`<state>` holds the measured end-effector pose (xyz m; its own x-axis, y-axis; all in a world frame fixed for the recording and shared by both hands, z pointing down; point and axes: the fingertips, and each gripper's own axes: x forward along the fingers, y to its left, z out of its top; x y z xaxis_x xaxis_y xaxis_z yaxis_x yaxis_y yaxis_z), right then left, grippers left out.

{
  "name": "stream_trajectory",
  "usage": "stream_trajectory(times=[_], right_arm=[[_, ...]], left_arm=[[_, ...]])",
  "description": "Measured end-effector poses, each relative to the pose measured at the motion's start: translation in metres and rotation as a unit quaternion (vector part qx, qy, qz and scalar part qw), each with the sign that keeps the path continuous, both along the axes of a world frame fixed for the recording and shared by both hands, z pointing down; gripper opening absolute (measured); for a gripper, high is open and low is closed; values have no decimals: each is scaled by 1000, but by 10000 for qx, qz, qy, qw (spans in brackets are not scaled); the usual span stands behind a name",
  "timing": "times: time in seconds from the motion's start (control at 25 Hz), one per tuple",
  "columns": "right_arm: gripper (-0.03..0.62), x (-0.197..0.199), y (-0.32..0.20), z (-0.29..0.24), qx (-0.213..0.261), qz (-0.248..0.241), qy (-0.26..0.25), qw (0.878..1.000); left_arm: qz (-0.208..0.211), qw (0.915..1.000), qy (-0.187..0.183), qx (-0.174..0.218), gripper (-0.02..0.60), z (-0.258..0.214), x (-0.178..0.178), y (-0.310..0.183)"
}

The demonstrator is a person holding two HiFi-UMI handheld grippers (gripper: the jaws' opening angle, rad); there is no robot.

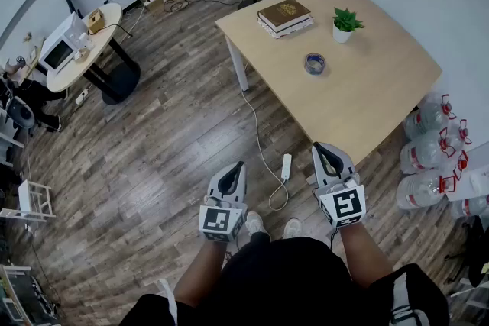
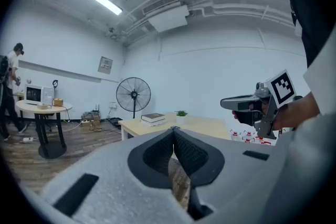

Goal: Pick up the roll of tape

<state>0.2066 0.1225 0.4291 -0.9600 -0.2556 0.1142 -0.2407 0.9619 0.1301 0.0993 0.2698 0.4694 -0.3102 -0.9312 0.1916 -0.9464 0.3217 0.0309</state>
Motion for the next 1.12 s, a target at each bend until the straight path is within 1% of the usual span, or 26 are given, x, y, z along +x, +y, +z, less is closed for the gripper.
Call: stream_trajectory(times=[0.12, 0.24, 0.36, 0.52, 0.64, 0.92, 1.12], right_arm=[[-8, 5, -1, -5, 54, 0, -51, 10000], [-8, 10, 5, -8, 74, -36, -71, 9999], [-6, 8, 13, -9, 111, -89, -96, 9999], [-6, 0, 23, -13, 87, -154, -237, 9996], [-6, -9, 26, -12, 81, -129, -238, 9996], [-6, -38, 35, -7, 85, 74, -197, 9997], [-6, -63, 50, -10, -59, 181, -293, 9994]], left_arm=[[-26, 10000, 25, 39, 3, -5, 10, -3], [39, 10000, -53, 31, 3, -11, 20, -2], [116, 9998, -131, 97, 3, -16, 21, 0], [99, 9998, -177, 16, 3, -13, 10, 9], [158, 9998, -154, 17, 3, -11, 1, 13], [304, 9992, -47, 273, 3, -17, -26, 23], [407, 9988, -104, 271, 3, -14, -48, 38]])
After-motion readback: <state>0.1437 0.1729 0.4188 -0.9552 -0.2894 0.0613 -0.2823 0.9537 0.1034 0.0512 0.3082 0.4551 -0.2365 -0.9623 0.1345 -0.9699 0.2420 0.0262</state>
